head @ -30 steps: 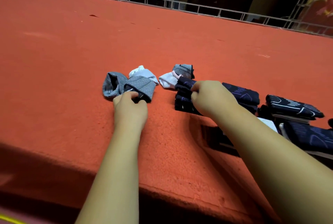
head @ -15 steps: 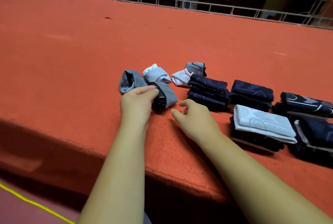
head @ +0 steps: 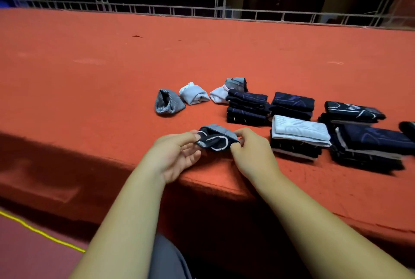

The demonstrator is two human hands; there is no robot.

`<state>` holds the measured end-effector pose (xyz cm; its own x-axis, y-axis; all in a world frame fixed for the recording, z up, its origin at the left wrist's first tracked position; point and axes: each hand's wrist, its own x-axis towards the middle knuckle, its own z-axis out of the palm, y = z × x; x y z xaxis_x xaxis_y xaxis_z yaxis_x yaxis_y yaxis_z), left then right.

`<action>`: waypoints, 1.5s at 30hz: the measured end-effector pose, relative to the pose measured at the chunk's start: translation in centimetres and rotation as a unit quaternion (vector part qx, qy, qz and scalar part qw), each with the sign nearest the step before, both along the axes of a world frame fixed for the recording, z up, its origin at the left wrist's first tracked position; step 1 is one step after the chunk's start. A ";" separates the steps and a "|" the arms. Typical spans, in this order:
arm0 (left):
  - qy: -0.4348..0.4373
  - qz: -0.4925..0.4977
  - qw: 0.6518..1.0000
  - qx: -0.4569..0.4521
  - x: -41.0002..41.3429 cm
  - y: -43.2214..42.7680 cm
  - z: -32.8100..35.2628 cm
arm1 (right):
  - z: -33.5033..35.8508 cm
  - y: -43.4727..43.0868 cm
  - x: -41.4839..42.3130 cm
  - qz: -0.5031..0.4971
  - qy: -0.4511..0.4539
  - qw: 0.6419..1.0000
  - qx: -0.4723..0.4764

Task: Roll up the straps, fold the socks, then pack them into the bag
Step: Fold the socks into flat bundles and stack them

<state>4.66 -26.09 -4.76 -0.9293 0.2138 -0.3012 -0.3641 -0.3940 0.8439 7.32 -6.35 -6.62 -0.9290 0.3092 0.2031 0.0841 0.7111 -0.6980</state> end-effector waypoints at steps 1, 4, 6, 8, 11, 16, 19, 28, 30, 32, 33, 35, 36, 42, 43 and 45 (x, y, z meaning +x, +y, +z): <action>-0.008 -0.011 1.000 0.017 0.6 -0.1 0.0 | 0.0 0.7 1.0 -0.013 0.009 1.000 -0.012; -0.030 -0.024 0.998 0.054 1.9 -0.2 0.2 | 0.0 2.6 4.0 -0.035 0.026 0.998 -0.040; -0.043 -0.012 0.996 0.071 2.4 0.0 0.2 | -0.3 3.8 5.8 -0.049 0.037 0.997 -0.038; -0.044 0.000 0.996 0.080 2.8 0.1 0.1 | -0.4 5.1 7.6 -0.071 0.054 0.996 -0.032; -0.026 0.027 0.992 0.119 3.0 0.0 0.0 | -0.5 7.4 10.0 -0.119 0.075 0.990 -0.034; 0.063 0.092 0.993 0.032 3.4 1.4 -0.4 | -1.2 10.5 12.5 -0.188 0.072 0.969 -0.143; 0.172 0.091 0.975 -0.108 4.6 3.2 -0.4 | -0.6 10.2 13.4 -0.131 0.098 0.903 -0.398; 0.284 -0.239 0.869 -0.328 8.1 5.1 0.4 | 0.9 13.3 17.9 0.053 0.004 0.933 -0.356; 0.385 -0.196 0.799 -0.418 8.7 6.5 0.2 | 1.1 13.7 18.2 0.067 0.011 0.935 -0.349; 0.474 -0.167 0.741 -0.445 9.7 8.4 -0.2 | 1.4 14.0 18.4 0.073 0.011 0.931 -0.358; 0.498 -0.172 0.721 -0.449 10.2 9.5 -0.5 | 1.4 14.1 18.5 0.073 0.009 0.927 -0.367; 0.525 -0.190 0.692 -0.458 10.8 11.5 -1.2 | 1.2 14.2 18.5 0.078 -0.002 0.924 -0.375; 0.535 -0.193 0.679 -0.465 11.1 12.5 -1.5 | 1.0 14.2 18.5 0.084 -0.007 0.923 -0.376; 0.449 -0.132 0.754 -0.460 11.7 15.0 -1.9 | 0.1 15.4 18.8 0.092 0.021 0.952 -0.291; 0.431 -0.130 0.775 -0.444 11.8 15.1 -1.8 | 0.0 15.5 18.8 0.093 0.028 0.960 -0.262; 0.431 -0.128 0.781 -0.433 11.9 15.1 -1.7 | -0.2 15.7 18.8 0.091 0.027 0.971 -0.217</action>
